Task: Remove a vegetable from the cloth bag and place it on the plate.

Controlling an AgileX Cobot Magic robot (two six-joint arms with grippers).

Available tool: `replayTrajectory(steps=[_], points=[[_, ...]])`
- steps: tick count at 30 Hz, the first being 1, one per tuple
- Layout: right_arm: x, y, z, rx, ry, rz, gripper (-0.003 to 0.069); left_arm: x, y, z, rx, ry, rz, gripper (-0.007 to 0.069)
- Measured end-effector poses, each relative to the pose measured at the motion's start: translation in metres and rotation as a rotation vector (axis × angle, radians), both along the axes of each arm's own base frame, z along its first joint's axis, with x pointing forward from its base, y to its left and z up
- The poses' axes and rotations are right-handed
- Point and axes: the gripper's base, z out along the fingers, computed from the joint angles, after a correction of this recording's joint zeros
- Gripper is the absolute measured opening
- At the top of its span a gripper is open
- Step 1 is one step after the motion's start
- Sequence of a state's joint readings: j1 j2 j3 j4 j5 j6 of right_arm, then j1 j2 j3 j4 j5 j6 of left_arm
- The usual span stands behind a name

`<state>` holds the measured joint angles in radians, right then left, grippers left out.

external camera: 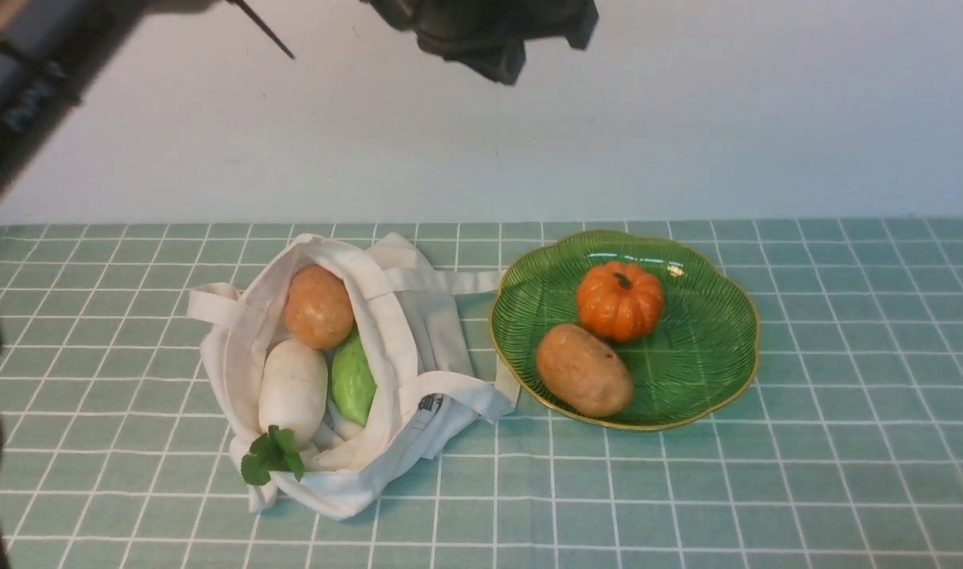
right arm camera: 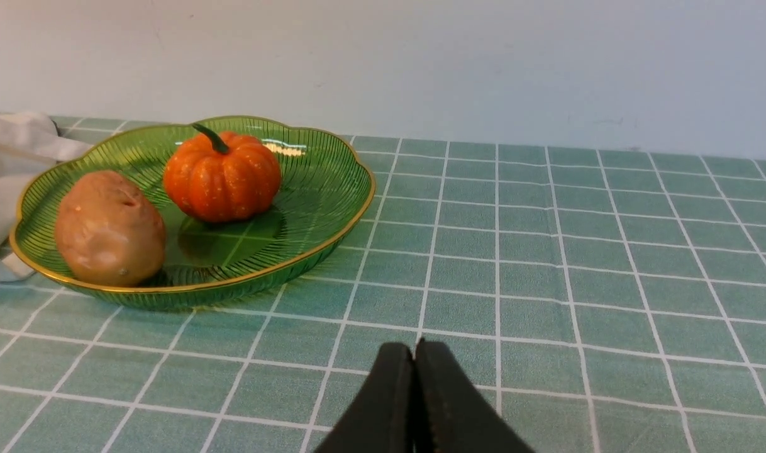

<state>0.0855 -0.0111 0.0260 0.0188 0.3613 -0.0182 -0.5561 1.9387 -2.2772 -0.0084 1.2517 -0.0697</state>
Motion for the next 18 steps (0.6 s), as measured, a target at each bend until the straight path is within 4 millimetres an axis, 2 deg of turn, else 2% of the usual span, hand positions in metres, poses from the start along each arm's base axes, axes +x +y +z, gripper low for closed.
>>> replayTrajectory(steps=[4, 6, 7, 8, 9, 13, 14, 15, 18], points=[[0.000, 0.000, 0.000, 0.000, 0.000, 0.000, -0.0015, -0.023, 0.013, 0.009, 0.014, 0.009, -0.027, -0.0005], [0.000, 0.000, 0.000, 0.000, 0.000, 0.000, -0.0015, -0.038, 0.023, 0.009, 0.033, 0.028, -0.029, -0.0005], [0.000, 0.000, 0.000, 0.000, 0.000, 0.000, -0.0015, -0.039, 0.024, 0.006, 0.041, 0.039, -0.029, -0.0005], [0.000, 0.000, 0.000, 0.000, 0.000, 0.000, -0.0015, -0.056, 0.036, 0.009, 0.061, 0.041, -0.023, -0.0005], [0.000, 0.000, 0.000, 0.000, 0.000, 0.000, -0.0015, -0.058, 0.037, 0.005, 0.074, 0.052, -0.021, -0.0005], [0.000, 0.000, 0.000, 0.000, 0.000, 0.000, -0.0015, -0.115, 0.076, -0.004, 0.122, 0.089, -0.005, -0.0005], [0.000, 0.000, 0.000, 0.000, 0.000, 0.000, -0.0015, -0.115, 0.076, -0.008, 0.129, 0.103, -0.006, -0.0005], [0.000, 0.000, 0.000, 0.000, 0.000, 0.000, -0.0015, -0.140, 0.089, -0.014, 0.119, 0.112, -0.015, -0.0005], [0.000, 0.000, 0.000, 0.000, 0.000, 0.000, -0.0015, -0.186, 0.111, -0.039, 0.029, 0.062, -0.036, -0.0005]])
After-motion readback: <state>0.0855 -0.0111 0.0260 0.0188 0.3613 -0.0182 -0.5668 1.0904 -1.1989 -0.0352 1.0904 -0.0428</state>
